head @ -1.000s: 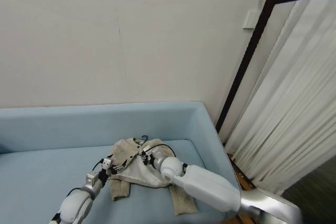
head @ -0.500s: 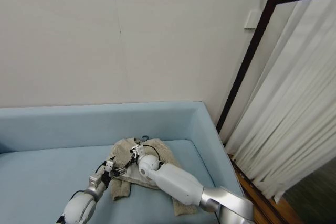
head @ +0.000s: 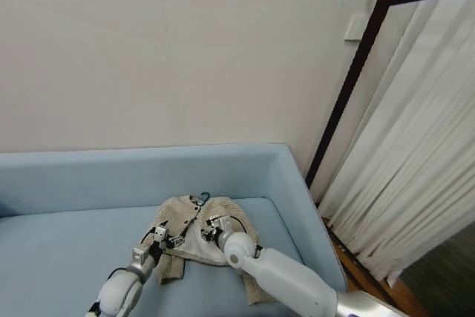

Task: Pick up the clothes from the sofa and hang them on the clothes hanger.

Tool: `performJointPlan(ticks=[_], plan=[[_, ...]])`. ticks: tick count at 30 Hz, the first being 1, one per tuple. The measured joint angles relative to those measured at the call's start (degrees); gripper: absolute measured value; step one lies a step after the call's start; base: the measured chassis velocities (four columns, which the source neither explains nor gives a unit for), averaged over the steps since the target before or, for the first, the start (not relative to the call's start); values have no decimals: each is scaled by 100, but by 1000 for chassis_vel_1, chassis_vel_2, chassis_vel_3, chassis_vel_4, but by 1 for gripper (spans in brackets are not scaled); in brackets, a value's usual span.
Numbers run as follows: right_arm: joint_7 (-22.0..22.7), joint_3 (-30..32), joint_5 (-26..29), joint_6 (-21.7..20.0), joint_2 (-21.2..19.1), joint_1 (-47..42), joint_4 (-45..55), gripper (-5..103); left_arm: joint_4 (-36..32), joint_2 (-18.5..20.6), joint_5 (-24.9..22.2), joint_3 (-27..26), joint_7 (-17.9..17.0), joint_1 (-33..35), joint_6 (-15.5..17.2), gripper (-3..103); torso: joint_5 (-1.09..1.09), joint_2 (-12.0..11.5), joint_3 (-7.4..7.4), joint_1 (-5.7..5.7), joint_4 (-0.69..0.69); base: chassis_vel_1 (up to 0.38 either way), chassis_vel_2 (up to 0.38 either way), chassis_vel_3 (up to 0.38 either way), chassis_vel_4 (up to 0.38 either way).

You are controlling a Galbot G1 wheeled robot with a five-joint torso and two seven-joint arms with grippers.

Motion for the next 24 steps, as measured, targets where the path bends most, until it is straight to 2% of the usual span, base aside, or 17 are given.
performJointPlan(ticks=[1,2,4,6,7,9,11,14,15,17,18,19,20,24], plan=[[-22,58,-16,-2,-93,-35,70,69,0,1,0,6,-3,-3,1,100,-1,0,0,0,-1,0,0,0,0],[-78,223,-20,-31,-334,-130,272,80,0,2,0,24,-4,-10,2,100,-2,0,0,0,-3,0,0,0,0],[-91,330,15,-70,-458,-185,394,80,0,2,0,27,-4,-11,3,100,-1,0,0,0,-2,0,0,0,0],[-118,684,176,-287,-829,-410,778,91,4,-1,0,29,-4,-10,4,100,-1,0,0,0,-2,0,0,0,0],[-118,684,176,-287,-829,-410,778,91,4,-1,0,29,-4,-10,4,100,-1,0,0,0,-2,0,0,0,0],[-287,986,120,-493,-1174,-717,1070,99,25,-13,-2,27,-2,12,1,100,-1,0,0,0,-2,0,0,0,0],[-424,1093,9,-570,-1316,-863,1167,99,34,-19,-4,23,-1,20,-4,100,-1,0,0,0,-1,0,0,0,0],[-1605,1541,-1049,-892,-2010,-1629,1484,100,54,-33,-44,-49,5,35,-27,100,-2,0,0,0,-4,0,0,0,0],[-1605,1541,-1049,-892,-2010,-1629,1484,100,54,-33,-44,-49,5,35,-27,100,-2,0,0,0,-4,0,0,0,0],[-2436,1696,-1822,-837,-2197,-1939,1491,100,55,-40,-96,-106,9,38,-28,100,-2,1,-1,0,-4,0,0,0,0],[-2510,1709,-1893,-810,-2204,-1964,1477,100,54,-40,-104,-112,12,41,-28,100,-2,0,-1,0,-4,0,0,0,0],[-2726,1741,-2236,-622,-2196,-2047,1353,100,54,-35,-119,-129,17,60,-28,100,-2,1,-1,0,-2,0,0,0,0],[-2726,1741,-2236,-622,-2196,-2047,1353,100,54,-35,-119,-129,17,60,-28,100,-2,1,-1,0,-2,0,0,0,0],[-2861,1685,-2947,-185,-2040,-2029,891,100,14,-2,-133,-138,33,117,-53,100,-2,0,0,0,1,0,0,0,0]])
